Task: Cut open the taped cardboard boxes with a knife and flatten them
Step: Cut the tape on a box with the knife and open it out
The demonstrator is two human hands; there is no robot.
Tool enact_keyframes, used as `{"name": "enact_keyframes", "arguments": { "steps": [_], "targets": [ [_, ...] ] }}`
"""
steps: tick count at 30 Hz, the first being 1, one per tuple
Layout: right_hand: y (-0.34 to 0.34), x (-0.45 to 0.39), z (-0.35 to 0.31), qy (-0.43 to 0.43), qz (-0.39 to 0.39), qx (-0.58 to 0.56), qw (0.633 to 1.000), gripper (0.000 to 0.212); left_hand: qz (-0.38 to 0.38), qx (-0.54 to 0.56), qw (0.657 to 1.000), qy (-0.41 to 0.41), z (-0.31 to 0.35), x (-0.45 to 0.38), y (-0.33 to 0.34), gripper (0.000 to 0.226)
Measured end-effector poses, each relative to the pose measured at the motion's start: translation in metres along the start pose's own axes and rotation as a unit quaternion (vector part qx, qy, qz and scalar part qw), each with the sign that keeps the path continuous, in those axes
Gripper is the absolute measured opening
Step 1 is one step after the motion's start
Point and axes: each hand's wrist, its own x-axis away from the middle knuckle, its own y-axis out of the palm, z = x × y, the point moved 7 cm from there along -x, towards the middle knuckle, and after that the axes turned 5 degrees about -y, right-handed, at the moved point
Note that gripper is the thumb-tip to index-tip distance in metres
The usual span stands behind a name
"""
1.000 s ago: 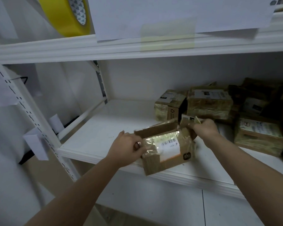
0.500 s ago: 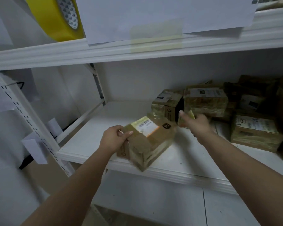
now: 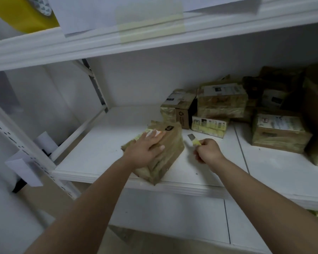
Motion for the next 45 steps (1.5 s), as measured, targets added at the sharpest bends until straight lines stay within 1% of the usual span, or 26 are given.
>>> {"name": "enact_keyframes", "arguments": {
  "steps": [2,3,7,10,17,19,22,25,27,32,34,36,39,42,43,45],
  "targets": [
    [0.005,0.003,0.005,-0.003,-0.003,-0.016,1.000,0.020,-0.015,0.070,0.997,0.001,-0.005,-0.006,-0.004,0.051],
    [0.007,0.004,0.006,-0.003,-0.004,-0.018,1.000,0.020,-0.021,0.087,0.996,0.003,-0.006,-0.008,-0.005,0.050],
    [0.018,-0.001,0.008,-0.011,-0.007,-0.024,1.000,0.029,-0.037,0.115,0.993,0.004,-0.004,-0.011,-0.001,0.049],
    [0.024,-0.005,0.010,-0.008,-0.009,-0.021,1.000,0.035,-0.039,0.116,0.992,0.004,-0.004,-0.010,-0.001,0.049],
    [0.038,-0.013,0.013,0.011,0.003,-0.069,0.998,0.034,-0.032,0.098,0.995,-0.006,0.003,-0.009,0.004,0.049],
    [0.040,-0.019,0.012,0.022,0.007,-0.069,0.997,0.031,-0.049,0.091,0.994,-0.021,0.009,-0.008,0.010,0.049],
    [0.041,-0.028,0.009,0.029,0.010,-0.060,0.998,0.029,-0.076,0.115,0.990,-0.036,0.010,-0.007,0.013,0.054],
    [0.043,-0.025,0.009,0.027,0.011,-0.062,0.998,0.030,-0.083,0.108,0.990,-0.031,0.007,-0.006,0.012,0.054],
    [0.047,-0.015,0.012,0.025,-0.005,-0.065,0.998,0.030,-0.079,0.095,0.992,-0.031,0.008,-0.007,0.014,0.054],
    [0.073,0.032,0.010,0.001,-0.085,-0.066,0.994,0.024,-0.070,0.106,0.991,-0.036,0.008,-0.009,0.013,0.054],
    [0.084,0.053,0.010,0.012,-0.119,-0.067,0.991,0.022,-0.057,0.114,0.991,-0.039,0.009,-0.007,0.011,0.055],
    [0.091,0.073,0.011,0.029,-0.143,-0.069,0.987,0.025,-0.040,0.128,0.990,-0.046,0.010,-0.004,0.008,0.055],
    [0.092,0.097,0.013,0.038,-0.158,-0.081,0.983,0.027,-0.015,0.155,0.986,-0.065,0.011,0.003,0.004,0.052],
    [0.084,0.103,0.013,0.042,-0.159,-0.080,0.983,0.027,0.052,0.175,0.978,-0.101,0.013,0.011,-0.001,0.053],
    [0.080,0.101,0.012,0.045,-0.155,-0.074,0.984,0.024,0.073,0.168,0.977,-0.113,0.014,0.013,-0.004,0.054],
    [0.070,0.096,0.007,0.042,-0.149,-0.056,0.986,0.014,0.073,0.144,0.979,-0.128,0.017,0.018,-0.007,0.061]
  ]
}}
